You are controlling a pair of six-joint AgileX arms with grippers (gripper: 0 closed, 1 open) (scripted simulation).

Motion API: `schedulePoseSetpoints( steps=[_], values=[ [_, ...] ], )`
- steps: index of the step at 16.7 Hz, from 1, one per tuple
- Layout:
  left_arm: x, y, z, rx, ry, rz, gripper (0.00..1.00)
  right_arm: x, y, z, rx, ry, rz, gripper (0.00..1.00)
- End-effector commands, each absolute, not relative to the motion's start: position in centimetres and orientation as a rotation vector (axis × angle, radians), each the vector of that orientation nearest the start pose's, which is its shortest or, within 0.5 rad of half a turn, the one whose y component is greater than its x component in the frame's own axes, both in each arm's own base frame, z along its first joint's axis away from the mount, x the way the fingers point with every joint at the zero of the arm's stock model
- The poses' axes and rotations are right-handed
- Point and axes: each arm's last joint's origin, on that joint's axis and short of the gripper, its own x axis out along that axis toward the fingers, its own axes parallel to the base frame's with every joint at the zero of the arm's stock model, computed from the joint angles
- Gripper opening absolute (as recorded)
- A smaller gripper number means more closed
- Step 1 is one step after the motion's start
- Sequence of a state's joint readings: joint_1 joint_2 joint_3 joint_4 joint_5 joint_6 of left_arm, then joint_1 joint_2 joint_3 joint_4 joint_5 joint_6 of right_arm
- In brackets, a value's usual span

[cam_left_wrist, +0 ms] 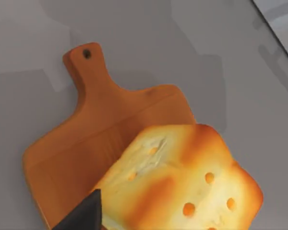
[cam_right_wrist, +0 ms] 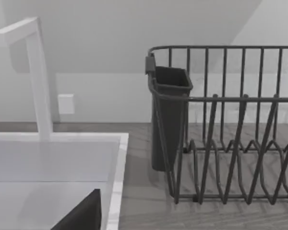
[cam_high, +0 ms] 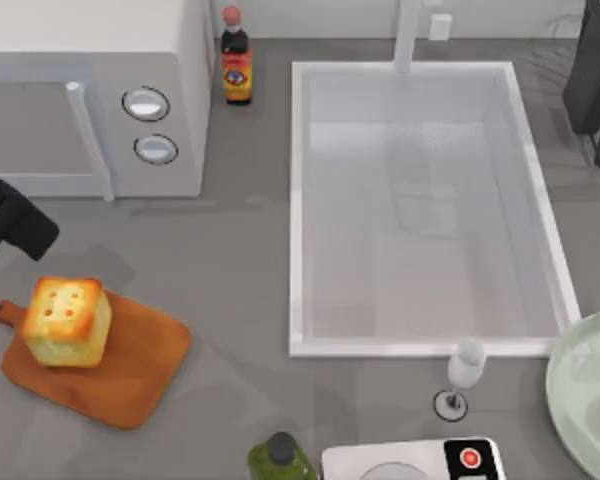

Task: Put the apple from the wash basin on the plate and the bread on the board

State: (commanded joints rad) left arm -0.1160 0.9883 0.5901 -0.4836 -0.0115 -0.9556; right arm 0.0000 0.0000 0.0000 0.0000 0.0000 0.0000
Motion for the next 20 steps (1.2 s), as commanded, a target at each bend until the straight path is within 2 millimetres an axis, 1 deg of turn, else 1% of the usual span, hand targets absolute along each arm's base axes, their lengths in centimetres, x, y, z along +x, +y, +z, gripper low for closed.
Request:
schedulePoseSetpoints(
  steps=[5,8,10,12,16,18,20],
  values=[
    [16.2,-1.5,20.4,-0.671,0.645,0.151,1.0,10.6,-0.1,16.0,0.0,0.0,0.0,1.0],
    [14.0,-1.0,20.5,-0.516,0.473,0.069,1.0,10.6,-0.1,16.0,0.0,0.0,0.0,1.0],
    [12.6,-0.7,19.8,-0.38,0.341,0.025,1.0,10.6,-0.1,16.0,0.0,0.0,0.0,1.0],
    [11.6,-0.5,18.5,-0.247,0.223,0.0,1.0,10.6,-0.1,16.0,0.0,0.0,0.0,1.0],
    [10.7,-0.2,16.5,-0.055,0.048,-0.002,1.0,10.6,-0.1,16.0,0.0,0.0,0.0,1.0],
    [10.6,-0.1,16.1,-0.009,0.008,0.0,1.0,10.6,-0.1,16.0,0.0,0.0,0.0,1.0],
    [10.6,-0.1,16.0,0.0,0.0,0.0,1.0,10.6,-0.1,16.0,0.0,0.0,0.0,1.0]
  ],
)
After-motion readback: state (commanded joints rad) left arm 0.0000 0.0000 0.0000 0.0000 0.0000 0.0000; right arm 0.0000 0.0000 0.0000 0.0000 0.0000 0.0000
